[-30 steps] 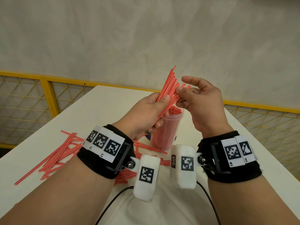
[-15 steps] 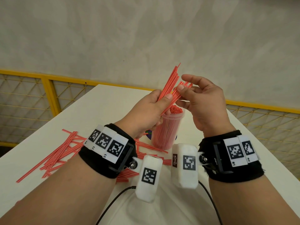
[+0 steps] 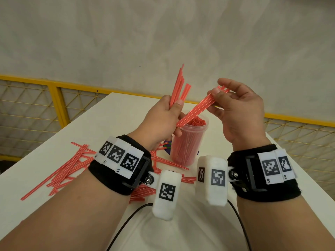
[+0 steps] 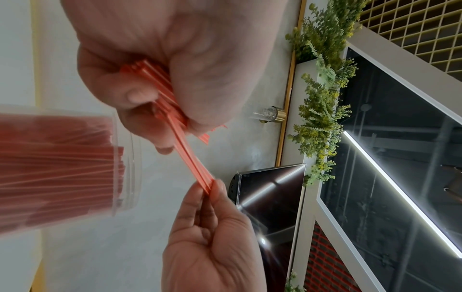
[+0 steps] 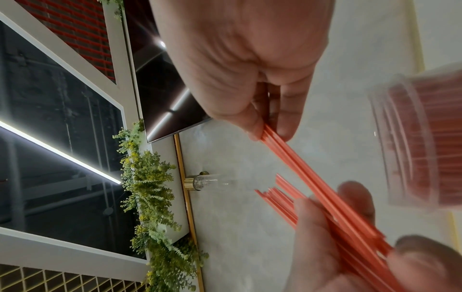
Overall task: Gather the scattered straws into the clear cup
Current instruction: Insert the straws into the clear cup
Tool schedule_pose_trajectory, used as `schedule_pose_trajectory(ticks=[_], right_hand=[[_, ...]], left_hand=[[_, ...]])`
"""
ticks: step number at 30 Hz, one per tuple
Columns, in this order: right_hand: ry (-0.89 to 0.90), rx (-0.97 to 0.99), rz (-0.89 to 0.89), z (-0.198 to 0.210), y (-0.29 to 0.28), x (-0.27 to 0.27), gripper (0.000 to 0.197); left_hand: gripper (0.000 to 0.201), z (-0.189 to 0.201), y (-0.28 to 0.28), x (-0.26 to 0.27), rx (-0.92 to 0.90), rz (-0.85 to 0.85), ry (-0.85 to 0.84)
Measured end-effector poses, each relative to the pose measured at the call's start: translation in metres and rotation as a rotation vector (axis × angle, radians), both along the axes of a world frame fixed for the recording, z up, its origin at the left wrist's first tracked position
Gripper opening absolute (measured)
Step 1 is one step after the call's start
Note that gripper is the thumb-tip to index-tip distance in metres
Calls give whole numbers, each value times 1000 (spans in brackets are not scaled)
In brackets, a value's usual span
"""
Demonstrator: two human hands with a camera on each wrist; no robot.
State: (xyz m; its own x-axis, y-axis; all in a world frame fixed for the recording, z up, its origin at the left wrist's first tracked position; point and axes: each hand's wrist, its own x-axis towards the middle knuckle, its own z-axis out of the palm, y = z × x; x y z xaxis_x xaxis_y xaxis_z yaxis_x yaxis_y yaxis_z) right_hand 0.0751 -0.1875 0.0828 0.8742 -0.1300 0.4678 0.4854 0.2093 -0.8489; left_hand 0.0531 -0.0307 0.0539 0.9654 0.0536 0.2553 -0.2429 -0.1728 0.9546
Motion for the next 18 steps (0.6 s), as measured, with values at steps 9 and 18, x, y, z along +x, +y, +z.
schedule_pose_trajectory(ticks=[9, 18], right_hand=[[-205, -112, -348, -6, -7, 11, 25], [-211, -459, -336, -22, 2, 19, 32]], left_hand=[[19, -6, 5, 10, 42, 99, 9], [19, -4, 4, 7, 39, 74, 14]])
